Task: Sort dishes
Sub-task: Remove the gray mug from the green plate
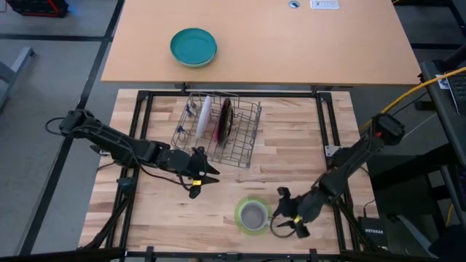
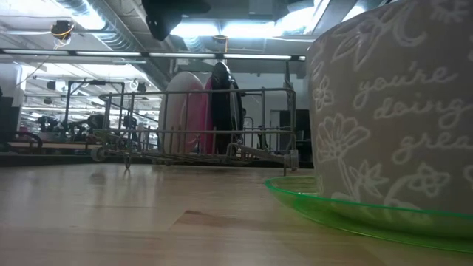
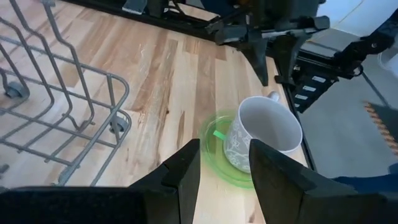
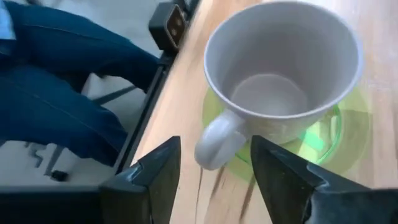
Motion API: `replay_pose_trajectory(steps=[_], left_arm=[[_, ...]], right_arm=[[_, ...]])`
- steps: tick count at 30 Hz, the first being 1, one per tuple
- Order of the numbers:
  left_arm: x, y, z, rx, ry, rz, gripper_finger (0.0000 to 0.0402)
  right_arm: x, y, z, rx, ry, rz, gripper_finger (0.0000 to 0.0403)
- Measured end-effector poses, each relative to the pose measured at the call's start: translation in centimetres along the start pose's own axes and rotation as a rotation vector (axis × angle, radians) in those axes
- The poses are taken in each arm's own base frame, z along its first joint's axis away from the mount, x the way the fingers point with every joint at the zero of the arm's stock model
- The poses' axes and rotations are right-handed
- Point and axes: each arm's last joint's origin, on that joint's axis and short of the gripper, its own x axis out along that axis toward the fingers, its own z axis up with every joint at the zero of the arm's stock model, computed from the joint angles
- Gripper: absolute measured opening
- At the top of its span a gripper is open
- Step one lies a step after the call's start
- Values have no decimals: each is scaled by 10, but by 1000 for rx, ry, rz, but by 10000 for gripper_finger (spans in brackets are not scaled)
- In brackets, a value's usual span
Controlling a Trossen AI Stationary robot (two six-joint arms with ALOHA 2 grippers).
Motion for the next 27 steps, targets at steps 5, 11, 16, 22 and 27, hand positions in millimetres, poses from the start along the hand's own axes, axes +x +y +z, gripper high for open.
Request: replay_pose_trajectory(steps=[5, 11, 16, 22, 27], left_arm=[[0, -2, -1, 43, 3, -5, 127], [-2, -8, -4, 88, 14, -25, 127], [-3, -15, -7, 117, 20, -49, 127], [-5, -22, -10, 143, 26, -72, 127], [-6, -25, -11, 151, 28, -82, 127]], right_arm=[[12, 14, 8, 92, 3, -38, 198], [23, 16, 6, 227, 11, -71, 198], [29, 13, 2, 268, 10, -118, 198], [28, 12, 3, 295, -18, -156, 198], [35, 11, -2, 321, 9, -162, 198]])
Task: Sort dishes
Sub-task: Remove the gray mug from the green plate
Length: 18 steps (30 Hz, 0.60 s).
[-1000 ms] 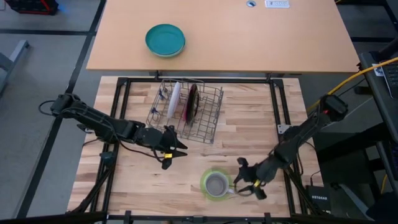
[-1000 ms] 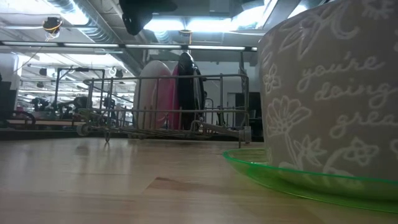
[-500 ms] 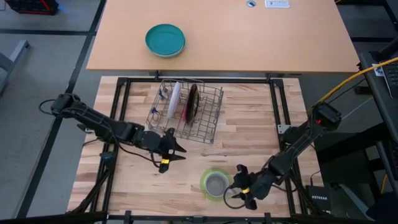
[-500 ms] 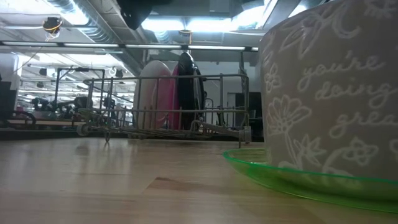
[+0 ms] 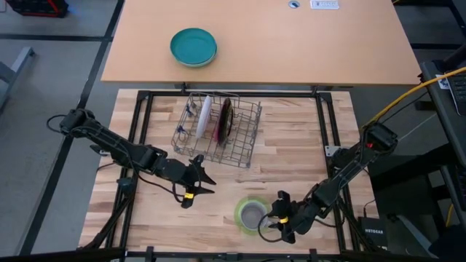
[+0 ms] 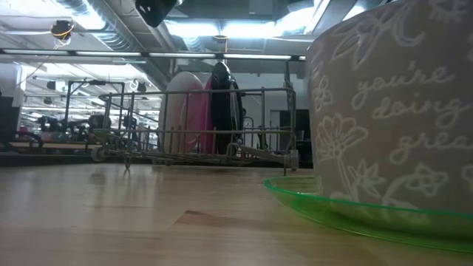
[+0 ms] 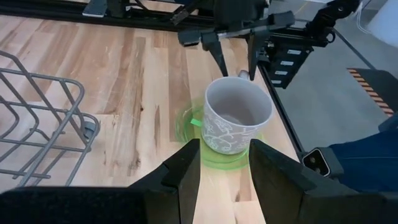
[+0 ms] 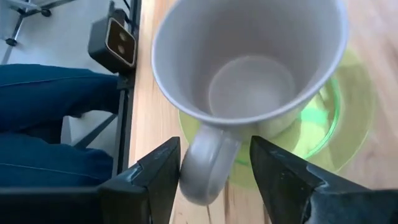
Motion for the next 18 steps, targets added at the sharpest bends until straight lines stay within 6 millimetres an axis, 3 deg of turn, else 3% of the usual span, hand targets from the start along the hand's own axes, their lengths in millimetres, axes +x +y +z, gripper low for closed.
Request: replay_pose_trajectory(steps=[14, 18], left_arm=[[0, 0, 0, 11, -1, 0, 127], [0, 0, 0, 12, -1, 0, 127]], right_arm=[[18, -7, -6, 34, 12, -62, 195], [18, -9, -3, 38, -18, -88, 165]])
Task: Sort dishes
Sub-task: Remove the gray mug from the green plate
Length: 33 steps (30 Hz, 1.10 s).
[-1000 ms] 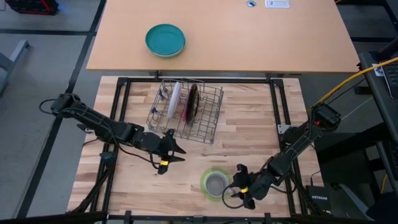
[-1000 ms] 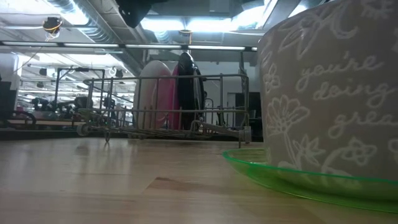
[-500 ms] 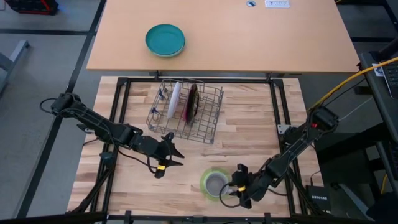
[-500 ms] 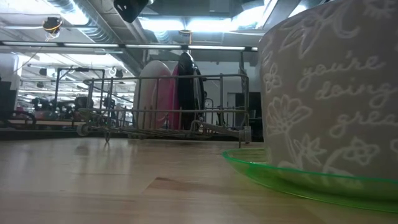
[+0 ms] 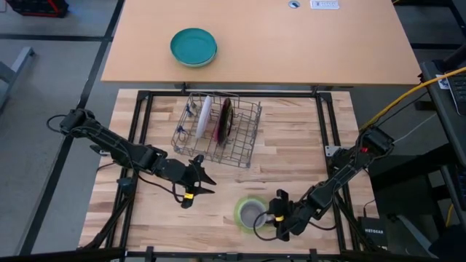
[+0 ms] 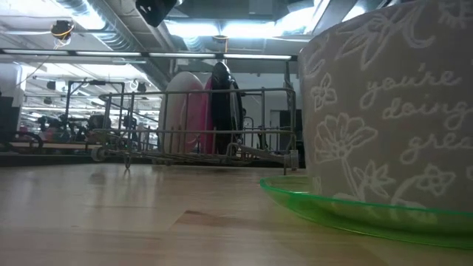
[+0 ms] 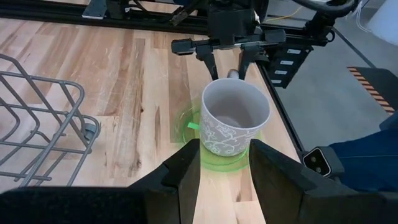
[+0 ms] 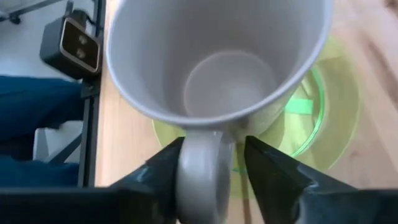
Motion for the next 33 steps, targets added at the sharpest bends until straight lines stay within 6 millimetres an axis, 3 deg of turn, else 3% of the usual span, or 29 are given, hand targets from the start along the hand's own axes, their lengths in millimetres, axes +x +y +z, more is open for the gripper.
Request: replay_pose_trajectory(steps=[8, 24, 33], left_arm=[[0, 0, 0, 0, 0, 0, 127], [0, 0, 0, 0, 0, 0, 127], [0, 0, 0, 0, 0, 0, 127]], right_arm=[[2, -5, 6, -13, -76, -68, 56], [-3, 1, 19, -13, -157, -76, 55], [-30, -12, 31, -46, -127, -147, 55]])
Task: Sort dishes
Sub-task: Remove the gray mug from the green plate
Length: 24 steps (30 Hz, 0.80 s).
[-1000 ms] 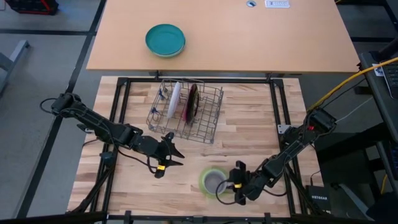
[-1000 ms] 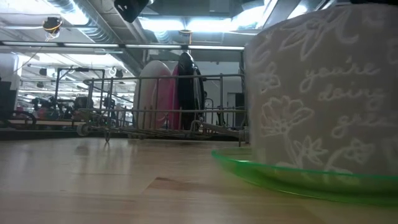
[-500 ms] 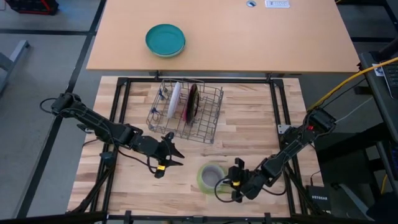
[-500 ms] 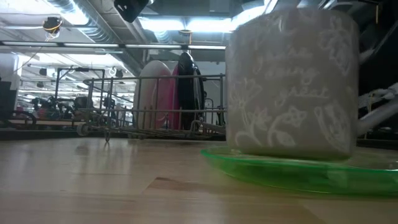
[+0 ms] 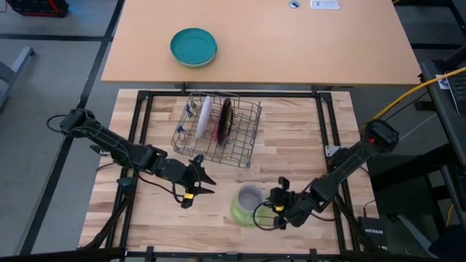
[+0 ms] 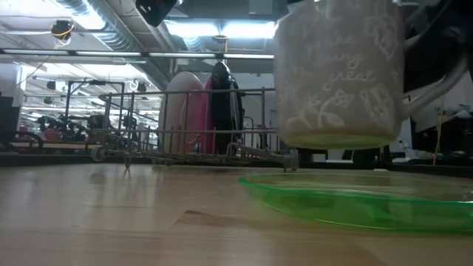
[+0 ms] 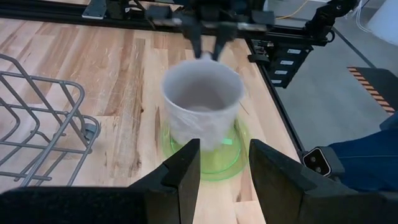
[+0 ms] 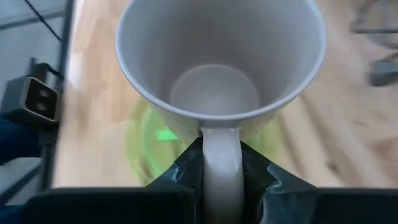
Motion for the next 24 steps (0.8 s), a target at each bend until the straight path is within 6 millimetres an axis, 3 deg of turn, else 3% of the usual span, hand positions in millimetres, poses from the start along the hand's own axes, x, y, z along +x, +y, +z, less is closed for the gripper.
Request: replay_pose_trajectory(steps=[12, 24], left_arm=[[0, 0, 0, 0, 0, 0, 127], [0, 1, 0, -1, 0, 2, 127]], right_arm=[[-47, -61, 15, -53, 183, -253, 56], [-43, -115, 33, -42, 332, -466, 56]])
